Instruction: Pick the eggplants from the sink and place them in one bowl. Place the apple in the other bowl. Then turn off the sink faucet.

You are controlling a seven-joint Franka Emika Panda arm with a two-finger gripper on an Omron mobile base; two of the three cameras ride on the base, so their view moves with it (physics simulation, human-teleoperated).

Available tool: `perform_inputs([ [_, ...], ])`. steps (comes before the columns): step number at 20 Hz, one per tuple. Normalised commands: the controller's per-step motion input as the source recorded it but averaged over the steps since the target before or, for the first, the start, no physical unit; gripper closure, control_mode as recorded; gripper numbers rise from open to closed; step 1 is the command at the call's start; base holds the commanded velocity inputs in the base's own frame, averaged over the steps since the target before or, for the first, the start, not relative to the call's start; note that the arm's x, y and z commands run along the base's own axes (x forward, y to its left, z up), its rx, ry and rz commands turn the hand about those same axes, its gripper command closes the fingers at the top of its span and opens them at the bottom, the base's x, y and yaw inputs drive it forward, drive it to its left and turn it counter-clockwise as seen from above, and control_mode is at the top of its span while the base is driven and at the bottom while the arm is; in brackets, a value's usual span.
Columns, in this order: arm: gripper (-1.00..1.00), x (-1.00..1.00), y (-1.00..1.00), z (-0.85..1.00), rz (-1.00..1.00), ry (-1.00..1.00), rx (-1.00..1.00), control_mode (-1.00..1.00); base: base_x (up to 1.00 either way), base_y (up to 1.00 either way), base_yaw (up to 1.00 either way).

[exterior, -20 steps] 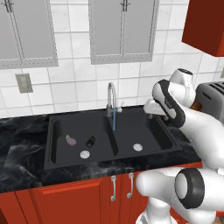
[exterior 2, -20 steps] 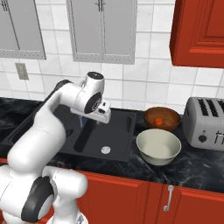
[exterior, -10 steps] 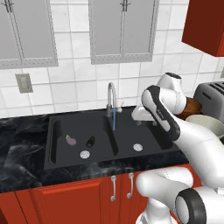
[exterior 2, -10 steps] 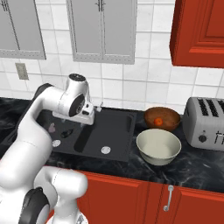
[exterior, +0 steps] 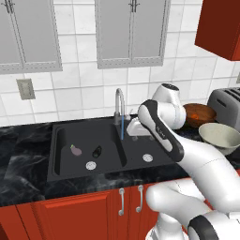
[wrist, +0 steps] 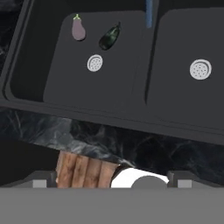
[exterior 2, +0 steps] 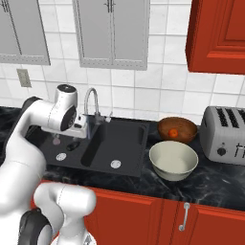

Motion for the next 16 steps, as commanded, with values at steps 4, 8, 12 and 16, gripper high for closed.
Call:
perform_inputs([
  [4, -1.0, 0.0, 0.45, -0.07, -0.02, 0.01, 0.0, -1.0, 0.0, 0.0, 0.0],
  [8, -1.0, 0.06, 0.47, -0.08, -0.09, 0.04, 0.0, -1.0, 0.0, 0.0, 0.0],
  [12, -1.0, 0.06, 0.47, -0.09, -0.17, 0.01, 0.0, -1.0, 0.0, 0.0, 0.0],
  [16, -1.0, 0.14, 0.4, -0.14, -0.24, 0.0, 0.0, -1.0, 0.0, 0.0, 0.0],
])
